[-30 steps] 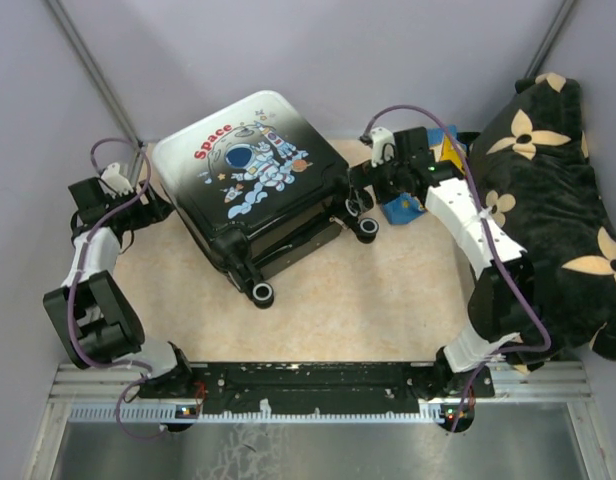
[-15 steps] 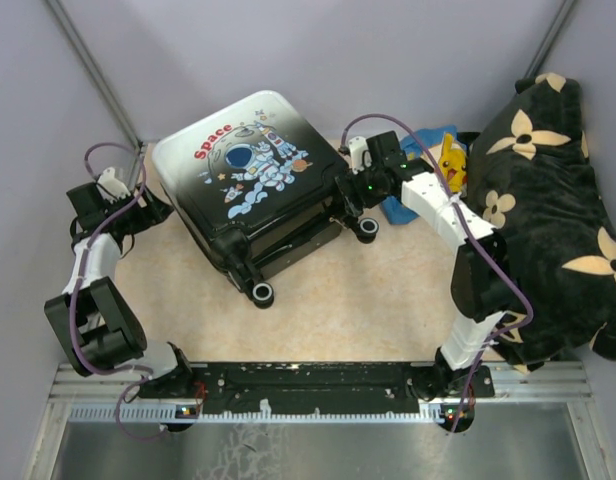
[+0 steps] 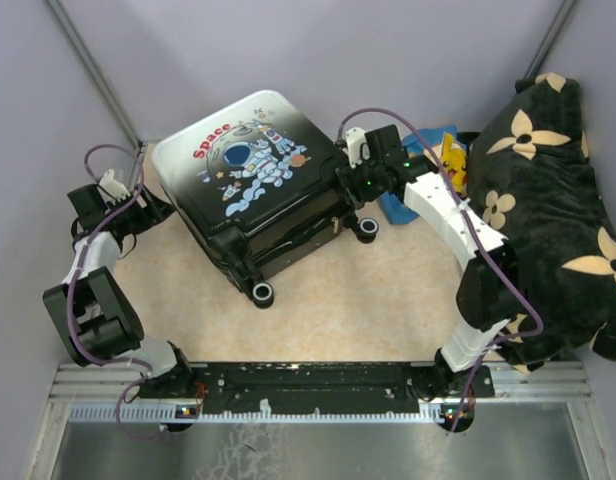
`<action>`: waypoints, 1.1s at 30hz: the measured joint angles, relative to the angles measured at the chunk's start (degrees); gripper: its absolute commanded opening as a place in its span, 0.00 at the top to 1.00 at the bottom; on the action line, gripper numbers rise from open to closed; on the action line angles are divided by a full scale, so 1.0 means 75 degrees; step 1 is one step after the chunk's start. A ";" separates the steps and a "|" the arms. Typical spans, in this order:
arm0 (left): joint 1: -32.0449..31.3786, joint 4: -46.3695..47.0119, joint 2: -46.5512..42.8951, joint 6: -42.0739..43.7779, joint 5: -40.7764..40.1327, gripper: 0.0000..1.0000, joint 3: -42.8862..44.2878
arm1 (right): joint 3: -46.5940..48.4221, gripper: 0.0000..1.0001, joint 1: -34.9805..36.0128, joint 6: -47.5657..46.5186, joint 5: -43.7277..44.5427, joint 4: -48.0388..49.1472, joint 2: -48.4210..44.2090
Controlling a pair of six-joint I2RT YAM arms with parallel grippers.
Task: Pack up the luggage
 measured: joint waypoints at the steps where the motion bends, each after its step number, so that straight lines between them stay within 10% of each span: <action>1: -0.0003 0.0012 0.0041 -0.0012 0.0035 0.21 0.0000 | 0.0026 1.00 0.0000 0.0000 -0.0003 -0.0012 -0.0149; 13: -0.0393 0.0169 0.0157 0.0085 0.0169 0.21 0.0000 | -0.1629 1.00 -0.0172 -0.0172 0.0233 0.0804 -0.1262; 28: -0.0542 0.0020 0.0172 0.0131 0.0286 0.21 -0.0006 | -0.0522 1.00 -0.0784 -0.0303 -0.0323 0.0761 -0.0277; 33: -0.0542 0.0032 0.0172 0.0134 0.0286 0.20 -0.0023 | -0.0694 0.75 -0.0836 -0.0423 -0.0469 0.1061 -0.0230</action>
